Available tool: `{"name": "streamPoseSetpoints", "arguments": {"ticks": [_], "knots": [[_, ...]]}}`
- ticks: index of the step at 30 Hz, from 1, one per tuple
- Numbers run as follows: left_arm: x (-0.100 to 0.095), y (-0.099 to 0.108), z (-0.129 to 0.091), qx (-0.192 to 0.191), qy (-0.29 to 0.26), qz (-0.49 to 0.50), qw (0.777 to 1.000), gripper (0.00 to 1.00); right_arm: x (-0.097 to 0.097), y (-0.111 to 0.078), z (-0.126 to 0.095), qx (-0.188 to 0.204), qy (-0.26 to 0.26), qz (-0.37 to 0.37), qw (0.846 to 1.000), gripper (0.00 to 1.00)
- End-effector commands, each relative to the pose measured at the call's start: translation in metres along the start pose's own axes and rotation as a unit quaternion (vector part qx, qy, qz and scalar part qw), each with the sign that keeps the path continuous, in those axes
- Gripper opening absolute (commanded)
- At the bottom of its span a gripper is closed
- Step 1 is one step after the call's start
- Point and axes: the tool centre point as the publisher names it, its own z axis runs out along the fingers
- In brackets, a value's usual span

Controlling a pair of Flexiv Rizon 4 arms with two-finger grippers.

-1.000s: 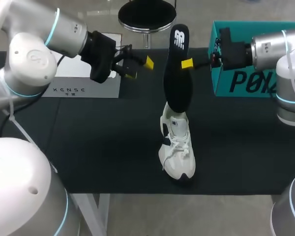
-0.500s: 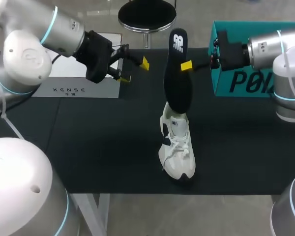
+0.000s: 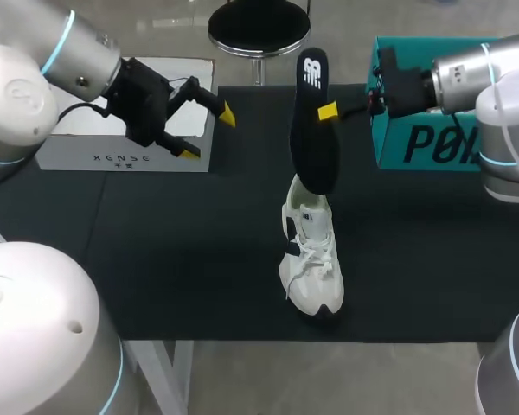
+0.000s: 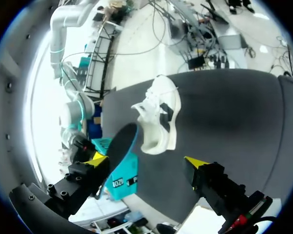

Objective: Take the shoe out of the shoebox, open the shoe tongue, remove and reinsert the insole, then place the shoe into the shoebox

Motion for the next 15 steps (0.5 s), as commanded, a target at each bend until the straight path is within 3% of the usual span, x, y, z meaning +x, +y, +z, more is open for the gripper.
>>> {"name": "streamPoseSetpoints", "arguments": {"ticks": [1, 10, 15], "knots": [[0.002, -0.002, 0.002, -0.003, -0.001, 0.001, 1.0, 1.0, -0.007, 0.004, 0.006, 0.007, -0.002, 0.001, 1.0, 0.0], [0.002, -0.002, 0.002, -0.003, -0.001, 0.001, 1.0, 1.0, -0.025, -0.005, 0.009, 0.015, -0.019, 0.02, 0.999, 0.0], [0.002, -0.002, 0.002, -0.003, -0.001, 0.001, 1.0, 1.0, -0.026, -0.018, 0.014, 0.018, -0.028, 0.028, 0.999, 0.0]]}}
